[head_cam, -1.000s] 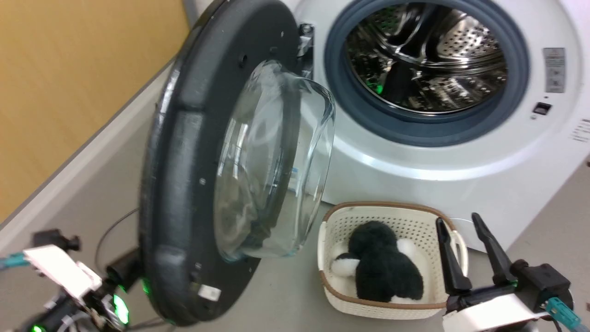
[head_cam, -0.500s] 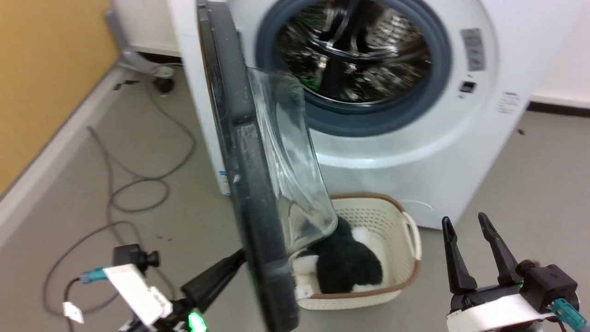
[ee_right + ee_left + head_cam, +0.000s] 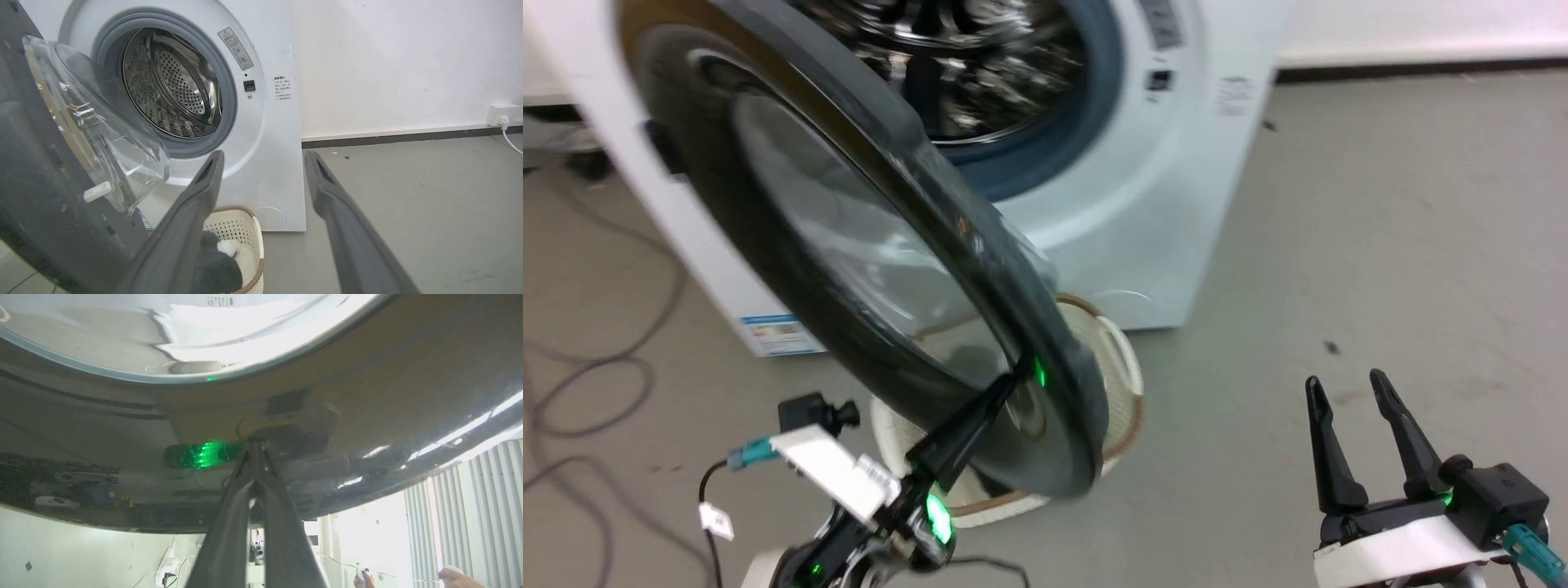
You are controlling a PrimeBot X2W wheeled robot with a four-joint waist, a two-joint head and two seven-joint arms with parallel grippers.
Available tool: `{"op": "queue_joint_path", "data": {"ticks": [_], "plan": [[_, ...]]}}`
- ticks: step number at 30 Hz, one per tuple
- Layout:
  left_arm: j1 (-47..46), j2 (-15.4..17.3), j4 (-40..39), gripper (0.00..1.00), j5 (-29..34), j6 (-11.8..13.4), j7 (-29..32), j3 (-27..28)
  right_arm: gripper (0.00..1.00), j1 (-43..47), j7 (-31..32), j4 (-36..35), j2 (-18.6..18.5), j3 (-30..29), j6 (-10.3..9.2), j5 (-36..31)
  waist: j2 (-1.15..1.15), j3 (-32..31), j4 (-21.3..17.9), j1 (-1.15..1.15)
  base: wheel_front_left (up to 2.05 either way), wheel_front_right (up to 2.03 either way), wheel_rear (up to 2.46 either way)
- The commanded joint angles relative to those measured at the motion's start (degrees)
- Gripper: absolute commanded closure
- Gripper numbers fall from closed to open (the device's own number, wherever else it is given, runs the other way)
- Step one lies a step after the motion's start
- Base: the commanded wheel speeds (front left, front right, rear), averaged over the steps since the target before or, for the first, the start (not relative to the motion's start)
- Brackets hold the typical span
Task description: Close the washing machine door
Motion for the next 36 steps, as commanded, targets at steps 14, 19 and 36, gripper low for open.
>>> {"op": "queue_joint_path", "data": {"ticks": [14, 19, 36], "plan": [[-17.79, -0.16, 11.24, 1.00, -0.02, -2.48, -20.39, -5.36, 0.00, -2.30, -0.24, -0.56, 0.15, 0.95, 0.05, 2.33, 0.00, 6.27, -13.26, 0.00, 0.00, 0.00, 0.00], [-23.13, -0.16, 16.07, 1.00, -1.02, -2.66, -27.00, -7.04, 0.00, -2.49, -0.24, -0.52, 0.15, 0.96, 0.05, 2.90, 0.00, 6.51, -14.21, 0.00, 0.00, 0.00, 0.00], [-16.67, 4.55, 12.15, 1.00, 8.21, -2.73, -28.46, -16.77, 0.00, -1.08, -0.24, -0.31, 0.15, 0.21, 0.05, 2.05, 0.00, 1.19, -6.04, 0.00, 0.00, 0.00, 0.00]]}}
